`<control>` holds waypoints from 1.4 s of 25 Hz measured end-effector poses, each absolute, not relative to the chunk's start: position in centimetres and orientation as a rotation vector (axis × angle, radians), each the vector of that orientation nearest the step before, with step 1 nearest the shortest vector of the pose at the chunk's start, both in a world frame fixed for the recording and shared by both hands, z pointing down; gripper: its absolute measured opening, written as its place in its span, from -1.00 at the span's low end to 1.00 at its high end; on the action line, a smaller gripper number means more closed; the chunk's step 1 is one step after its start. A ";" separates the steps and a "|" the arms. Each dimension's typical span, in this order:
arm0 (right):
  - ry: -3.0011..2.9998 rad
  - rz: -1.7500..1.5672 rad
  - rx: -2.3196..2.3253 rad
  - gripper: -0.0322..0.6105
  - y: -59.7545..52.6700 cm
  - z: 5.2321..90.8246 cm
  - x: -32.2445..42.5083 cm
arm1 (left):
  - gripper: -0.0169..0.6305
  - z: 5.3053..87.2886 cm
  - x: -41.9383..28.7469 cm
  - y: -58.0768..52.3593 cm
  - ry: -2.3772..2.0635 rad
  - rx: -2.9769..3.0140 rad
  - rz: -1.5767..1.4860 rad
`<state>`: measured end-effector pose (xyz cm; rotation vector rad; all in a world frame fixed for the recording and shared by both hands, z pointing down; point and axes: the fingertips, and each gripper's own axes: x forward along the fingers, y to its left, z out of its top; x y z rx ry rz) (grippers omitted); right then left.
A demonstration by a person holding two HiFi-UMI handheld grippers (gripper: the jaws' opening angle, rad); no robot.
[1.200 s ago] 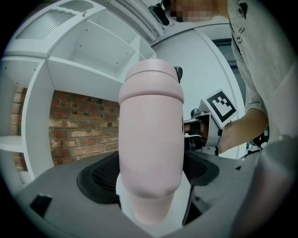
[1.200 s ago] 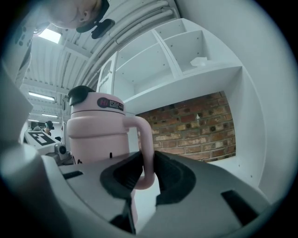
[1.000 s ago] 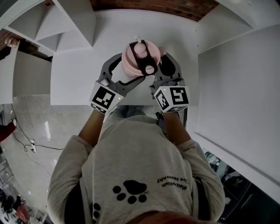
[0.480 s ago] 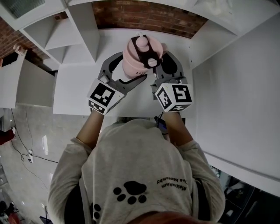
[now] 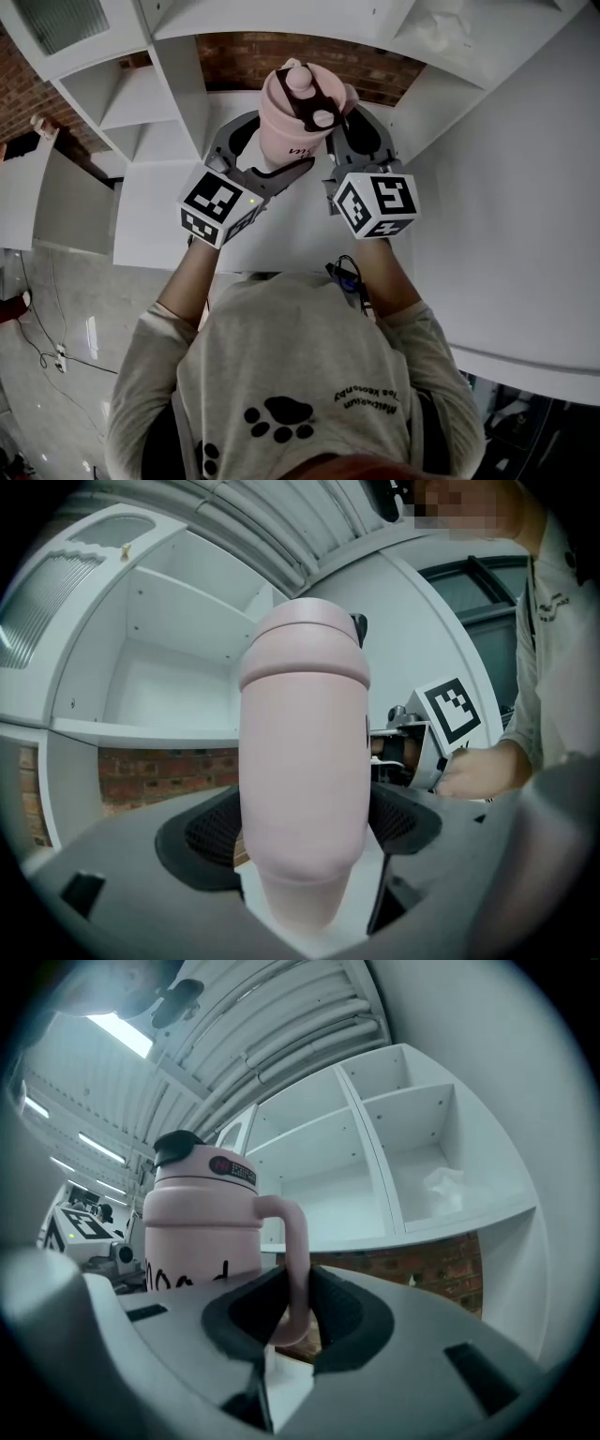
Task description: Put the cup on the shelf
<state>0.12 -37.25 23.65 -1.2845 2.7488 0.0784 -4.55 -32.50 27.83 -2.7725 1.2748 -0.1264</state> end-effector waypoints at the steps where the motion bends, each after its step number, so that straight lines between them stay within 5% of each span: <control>1: 2.747 0.087 -1.280 -0.65 -37.3 23.1 0.0 | 0.37 27.3 -4.6 -32.5 1.275 -2.774 -0.121; 35: 2.659 0.218 -1.169 -0.65 -39.8 8.1 -1.1 | 0.37 13.0 -6.2 -36.0 1.178 -2.812 -0.040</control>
